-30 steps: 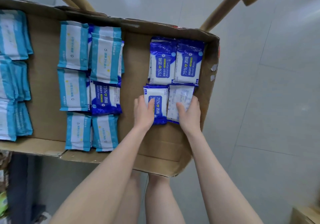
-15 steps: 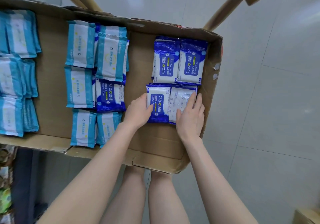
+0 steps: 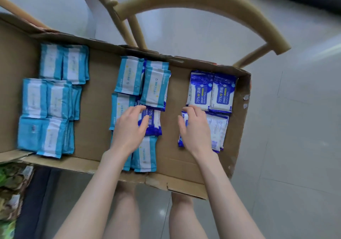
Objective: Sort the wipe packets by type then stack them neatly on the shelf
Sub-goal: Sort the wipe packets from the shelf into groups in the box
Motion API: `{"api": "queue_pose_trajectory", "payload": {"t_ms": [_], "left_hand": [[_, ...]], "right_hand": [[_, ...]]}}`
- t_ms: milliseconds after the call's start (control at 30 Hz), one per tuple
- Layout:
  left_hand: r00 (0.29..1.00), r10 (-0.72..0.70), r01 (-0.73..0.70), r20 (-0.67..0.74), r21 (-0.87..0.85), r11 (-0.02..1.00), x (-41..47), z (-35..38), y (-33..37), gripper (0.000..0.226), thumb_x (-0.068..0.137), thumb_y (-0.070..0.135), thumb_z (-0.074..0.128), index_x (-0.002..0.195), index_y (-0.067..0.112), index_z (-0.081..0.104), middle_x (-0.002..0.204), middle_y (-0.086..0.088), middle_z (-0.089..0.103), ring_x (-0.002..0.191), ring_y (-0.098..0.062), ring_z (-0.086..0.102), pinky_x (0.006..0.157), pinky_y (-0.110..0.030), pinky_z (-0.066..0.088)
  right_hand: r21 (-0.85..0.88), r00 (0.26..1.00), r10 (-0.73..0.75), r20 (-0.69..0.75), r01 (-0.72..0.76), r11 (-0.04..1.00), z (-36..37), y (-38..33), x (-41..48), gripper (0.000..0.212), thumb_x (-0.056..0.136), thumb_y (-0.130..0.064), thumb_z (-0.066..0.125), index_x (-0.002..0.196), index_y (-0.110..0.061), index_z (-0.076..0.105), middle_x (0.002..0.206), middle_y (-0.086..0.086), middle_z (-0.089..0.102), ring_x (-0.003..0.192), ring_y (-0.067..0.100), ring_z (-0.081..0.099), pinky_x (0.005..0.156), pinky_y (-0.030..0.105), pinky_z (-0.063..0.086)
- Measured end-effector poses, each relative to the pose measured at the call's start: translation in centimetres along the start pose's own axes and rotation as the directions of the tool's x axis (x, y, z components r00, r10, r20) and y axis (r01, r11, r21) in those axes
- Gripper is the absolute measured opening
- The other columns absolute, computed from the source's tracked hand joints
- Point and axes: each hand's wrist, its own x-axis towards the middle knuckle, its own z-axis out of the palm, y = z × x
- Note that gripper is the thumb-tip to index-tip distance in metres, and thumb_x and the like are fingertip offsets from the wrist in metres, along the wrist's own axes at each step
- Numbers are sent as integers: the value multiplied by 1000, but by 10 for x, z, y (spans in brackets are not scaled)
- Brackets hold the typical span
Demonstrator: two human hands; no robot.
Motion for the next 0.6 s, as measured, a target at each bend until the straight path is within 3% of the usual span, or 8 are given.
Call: {"api": "queue_pose_trajectory", "payload": {"t_ms": [167,367,467,600], "left_hand": [[999,-39,38,-32,-45,998,10,-43,-56,29,96,21,51,123,10,56,120,-5,58,113,-21,53,96,-38,42],[998,-30,35,47,-95,995,44,-65,-99,28,96,21,51,122,11,56,115,-2,58,108,-18,53,93,-31,40],[998,4,4,66,-114,993,73,-66,-98,29,96,21,51,122,10,56,115,-3,57,108,-17,52,90,-25,37],[995,12,2,99,-137,991,110,-57,-89,37,95,24,52,130,12,50,124,-4,52,114,-18,49,96,-32,40]], "right_hand": [[46,1000,10,-24,-9,999,43,-60,9,26,94,-15,54,115,-2,60,123,13,55,111,30,49,93,37,40],[93,986,165,-1,-164,982,88,-101,27,27,97,-18,48,120,-5,57,125,7,52,116,22,44,81,13,25],[115,972,232,-45,-226,967,95,-105,45,28,97,-19,49,120,-5,57,128,8,51,119,22,41,86,16,28],[95,946,292,-143,-280,955,97,-104,73,33,95,-20,52,124,-6,56,135,12,46,125,27,38,101,32,33]]}}
